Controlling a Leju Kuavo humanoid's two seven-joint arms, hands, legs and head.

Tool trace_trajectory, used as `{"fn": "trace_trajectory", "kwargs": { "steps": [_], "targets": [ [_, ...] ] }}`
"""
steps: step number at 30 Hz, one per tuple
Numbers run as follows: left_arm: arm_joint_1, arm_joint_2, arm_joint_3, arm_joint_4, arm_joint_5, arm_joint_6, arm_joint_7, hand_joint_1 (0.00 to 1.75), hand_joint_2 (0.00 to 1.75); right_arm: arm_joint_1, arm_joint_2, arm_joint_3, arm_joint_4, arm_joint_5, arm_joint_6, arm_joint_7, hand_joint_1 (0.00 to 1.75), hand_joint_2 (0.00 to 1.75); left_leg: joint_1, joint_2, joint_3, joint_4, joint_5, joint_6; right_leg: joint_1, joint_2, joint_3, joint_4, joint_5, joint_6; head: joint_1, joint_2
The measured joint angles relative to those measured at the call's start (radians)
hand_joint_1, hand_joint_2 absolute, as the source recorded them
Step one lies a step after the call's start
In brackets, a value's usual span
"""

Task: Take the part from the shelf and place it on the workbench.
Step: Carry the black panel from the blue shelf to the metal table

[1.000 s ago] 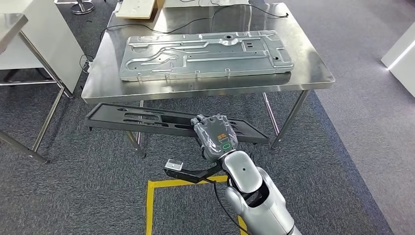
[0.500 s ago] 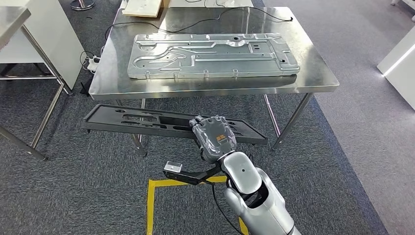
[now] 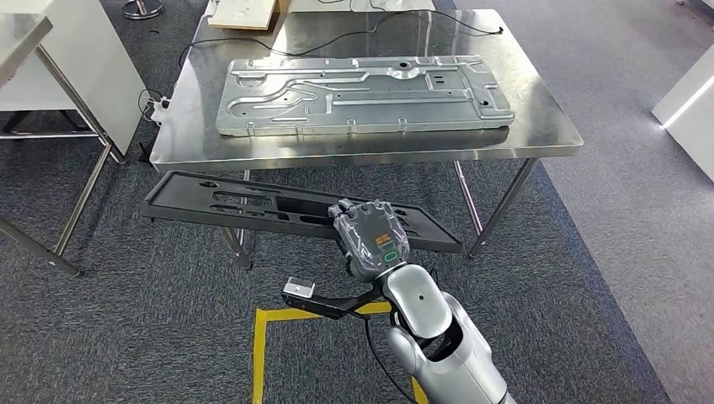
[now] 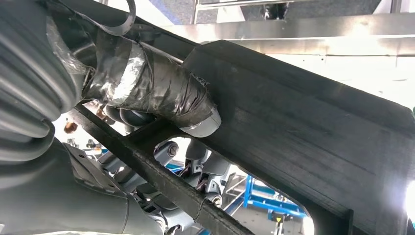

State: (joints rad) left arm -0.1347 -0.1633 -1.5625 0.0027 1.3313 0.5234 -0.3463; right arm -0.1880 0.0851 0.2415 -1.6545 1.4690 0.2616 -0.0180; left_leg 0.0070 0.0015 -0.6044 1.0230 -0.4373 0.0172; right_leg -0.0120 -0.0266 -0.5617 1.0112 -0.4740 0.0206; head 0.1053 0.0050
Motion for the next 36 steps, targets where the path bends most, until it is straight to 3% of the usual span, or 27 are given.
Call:
{"fn": "trace_trajectory", "kwargs": {
  "steps": [14,21,23,26,27,28,29,30,32,34,36],
  "targets": [
    [0.0,-0.007,0.0,0.0,0.009,0.0,-0.001,0.0,1.75,0.007,0.0,0.0,-0.001,-0.005,-0.03,0.009,1.75,1.75,-0.001,0.0,0.0,0.001,0.0,0.0,-0.001,0.0,0.0,0.0,0.0,0.001,0.0,0.0],
    [0.0,-0.008,0.0,0.0,0.009,0.0,-0.001,0.0,1.75,0.016,0.006,-0.001,-0.017,-0.027,-0.038,0.01,1.75,1.75,-0.003,0.002,0.002,-0.002,-0.001,0.015,-0.007,0.002,0.002,-0.001,-0.001,0.015,0.0,0.0],
    [0.0,-0.01,0.0,0.0,0.009,0.001,-0.002,0.0,1.75,0.017,0.007,-0.002,-0.024,-0.03,-0.04,0.01,1.75,1.75,0.002,0.007,0.01,-0.017,0.005,0.025,-0.008,0.009,-0.014,0.034,-0.027,0.019,0.001,0.0],
    [-0.002,-0.011,0.0,0.0,0.009,0.003,-0.002,0.0,1.75,0.021,0.007,-0.005,-0.028,-0.03,-0.045,0.011,1.75,1.75,0.004,0.017,0.013,-0.023,0.006,0.031,-0.01,0.018,-0.1,0.208,-0.111,0.021,0.002,0.0],
    [-0.002,-0.011,0.0,0.0,0.009,0.003,-0.002,0.0,1.75,0.025,0.007,-0.005,-0.028,-0.03,-0.045,0.011,1.75,1.75,0.004,0.02,0.013,-0.022,0.005,0.031,-0.011,0.019,-0.125,0.254,-0.122,0.023,0.002,0.0],
    [-0.001,-0.011,0.0,0.0,0.009,0.003,-0.002,0.0,1.75,0.027,0.007,-0.006,-0.028,-0.03,-0.045,0.012,1.75,1.75,0.004,0.022,0.013,-0.02,0.003,0.03,-0.013,0.019,-0.135,0.267,-0.115,0.024,0.002,0.0],
    [-0.001,-0.012,0.0,0.0,0.009,0.003,-0.002,0.0,1.75,0.029,0.007,-0.006,-0.028,-0.029,-0.045,0.012,1.75,1.75,0.005,0.022,0.013,-0.017,0.001,0.027,-0.016,0.019,-0.125,0.242,-0.09,0.025,0.002,0.0],
    [-0.002,-0.012,0.0,0.0,0.009,0.003,-0.002,0.0,1.75,0.03,0.007,-0.006,-0.029,-0.028,-0.045,0.012,1.75,1.75,0.006,0.022,0.013,-0.012,-0.002,0.022,-0.018,0.018,-0.098,0.183,-0.054,0.026,0.002,0.0],
    [-0.003,-0.014,0.0,0.0,0.009,0.003,-0.002,0.0,1.75,0.03,0.007,-0.006,-0.03,-0.023,-0.046,0.011,1.75,1.75,0.006,0.022,0.012,0.001,-0.011,0.009,-0.018,0.017,-0.043,0.068,-0.008,0.022,0.002,0.0],
    [-0.003,-0.015,0.0,0.0,0.01,0.003,-0.002,0.0,1.75,0.03,0.007,-0.007,-0.031,-0.018,-0.047,0.009,1.75,1.75,0.003,0.022,0.01,0.008,-0.017,0.004,-0.016,0.018,-0.025,0.025,-0.001,0.017,0.002,0.0],
    [-0.004,-0.014,0.0,0.0,0.01,0.002,-0.003,0.0,1.75,0.03,0.007,-0.007,-0.031,-0.014,-0.047,0.005,1.75,1.75,0.002,0.022,0.009,0.008,-0.018,0.014,-0.014,0.02,-0.026,0.022,0.003,0.014,0.001,0.0]
  ]
}}
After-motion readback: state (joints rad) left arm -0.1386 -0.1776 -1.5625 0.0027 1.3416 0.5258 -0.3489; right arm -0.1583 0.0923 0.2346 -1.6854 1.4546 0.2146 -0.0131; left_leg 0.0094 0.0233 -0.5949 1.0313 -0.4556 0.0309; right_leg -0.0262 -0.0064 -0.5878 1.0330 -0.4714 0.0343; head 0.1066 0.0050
